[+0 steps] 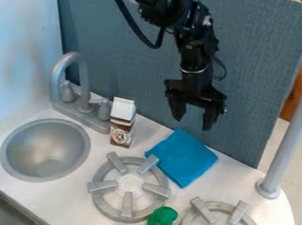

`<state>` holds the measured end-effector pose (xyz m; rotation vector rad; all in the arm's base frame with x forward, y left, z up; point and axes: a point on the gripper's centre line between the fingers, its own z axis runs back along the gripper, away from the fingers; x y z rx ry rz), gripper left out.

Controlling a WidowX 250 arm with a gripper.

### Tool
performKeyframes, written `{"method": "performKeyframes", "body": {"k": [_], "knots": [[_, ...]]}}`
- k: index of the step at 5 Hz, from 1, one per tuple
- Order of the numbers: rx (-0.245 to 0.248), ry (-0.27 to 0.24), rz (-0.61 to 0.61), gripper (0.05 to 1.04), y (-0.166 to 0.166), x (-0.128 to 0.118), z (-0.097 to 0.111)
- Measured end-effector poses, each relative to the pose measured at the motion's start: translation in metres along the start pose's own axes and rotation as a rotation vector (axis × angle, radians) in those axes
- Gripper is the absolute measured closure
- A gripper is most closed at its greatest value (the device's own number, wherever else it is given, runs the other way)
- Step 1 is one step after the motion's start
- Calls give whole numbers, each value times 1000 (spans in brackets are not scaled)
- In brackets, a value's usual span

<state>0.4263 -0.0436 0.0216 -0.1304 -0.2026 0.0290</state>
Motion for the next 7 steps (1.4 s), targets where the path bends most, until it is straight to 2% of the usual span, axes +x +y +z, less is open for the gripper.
{"method": "performKeyframes", "body": {"k": [1,2,3,4,6,7], "knots": [[3,44,8,83,3,-11,-16],[-54,56,54,83,23,-26,-23],[-59,21,136,83,59,-27,-3],[-9,-6,138,83,71,-31,5],[151,-76,185,83,94,-27,29],[200,-93,233,83,110,-23,35]]}}
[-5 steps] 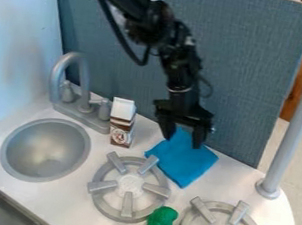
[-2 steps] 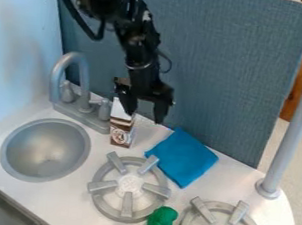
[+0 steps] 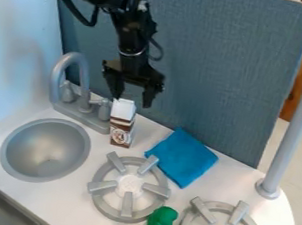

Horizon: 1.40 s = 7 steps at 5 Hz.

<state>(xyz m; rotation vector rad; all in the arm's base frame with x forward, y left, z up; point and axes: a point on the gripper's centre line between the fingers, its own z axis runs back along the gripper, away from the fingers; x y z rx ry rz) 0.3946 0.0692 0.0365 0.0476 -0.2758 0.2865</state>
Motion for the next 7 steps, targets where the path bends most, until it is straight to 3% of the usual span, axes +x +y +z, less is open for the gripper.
{"method": "performKeyframes", "body": {"k": [1,3,6,7], "knots": [[14,-48,44,83,18,20,5],[26,-54,69,83,43,26,-2],[3,-30,24,83,41,21,-12],[3,8,24,83,39,10,-32]]}}
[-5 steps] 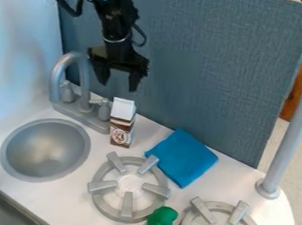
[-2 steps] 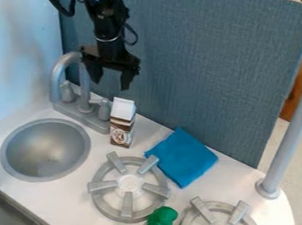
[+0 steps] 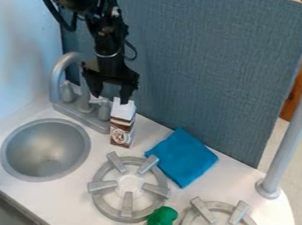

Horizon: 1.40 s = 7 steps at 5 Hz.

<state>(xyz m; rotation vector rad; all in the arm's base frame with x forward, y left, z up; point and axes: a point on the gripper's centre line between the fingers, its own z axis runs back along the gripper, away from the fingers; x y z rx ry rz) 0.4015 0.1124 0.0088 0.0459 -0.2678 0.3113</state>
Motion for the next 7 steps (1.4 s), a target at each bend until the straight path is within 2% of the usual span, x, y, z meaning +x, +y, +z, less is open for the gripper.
{"method": "performKeyframes", "body": {"k": [2,4,6,7], "knots": [[-5,22,-44,83,-20,-7,-19],[-15,1,-34,83,-28,3,-18],[4,0,-15,83,-32,7,-31],[14,-3,7,119,-31,5,-37]]}}
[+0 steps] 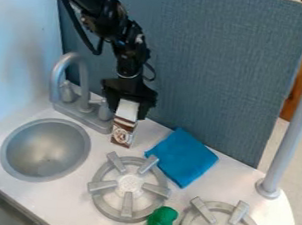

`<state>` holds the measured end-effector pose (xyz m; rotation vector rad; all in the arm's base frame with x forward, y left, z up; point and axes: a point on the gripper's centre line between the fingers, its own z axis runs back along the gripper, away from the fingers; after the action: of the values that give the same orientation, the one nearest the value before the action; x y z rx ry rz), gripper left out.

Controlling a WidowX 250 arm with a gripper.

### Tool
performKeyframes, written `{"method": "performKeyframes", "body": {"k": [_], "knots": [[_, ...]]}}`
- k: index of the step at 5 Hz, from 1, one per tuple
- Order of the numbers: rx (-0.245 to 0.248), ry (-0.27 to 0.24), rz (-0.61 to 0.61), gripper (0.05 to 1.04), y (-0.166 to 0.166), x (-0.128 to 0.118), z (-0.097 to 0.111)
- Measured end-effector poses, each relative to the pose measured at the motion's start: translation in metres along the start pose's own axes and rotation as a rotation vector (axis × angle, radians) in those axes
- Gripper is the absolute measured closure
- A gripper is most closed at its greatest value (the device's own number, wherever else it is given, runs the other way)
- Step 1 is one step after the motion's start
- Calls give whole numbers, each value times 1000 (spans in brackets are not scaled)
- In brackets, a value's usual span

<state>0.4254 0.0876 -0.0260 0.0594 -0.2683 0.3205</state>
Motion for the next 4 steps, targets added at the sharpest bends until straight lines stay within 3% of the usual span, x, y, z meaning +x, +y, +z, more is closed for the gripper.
{"method": "performKeyframes", "body": {"k": [1,2,4], "knots": [[3,-16,22,265,1,3,0],[-22,-7,27,265,-3,-4,2],[-105,-38,-33,265,-29,-11,47]]}}
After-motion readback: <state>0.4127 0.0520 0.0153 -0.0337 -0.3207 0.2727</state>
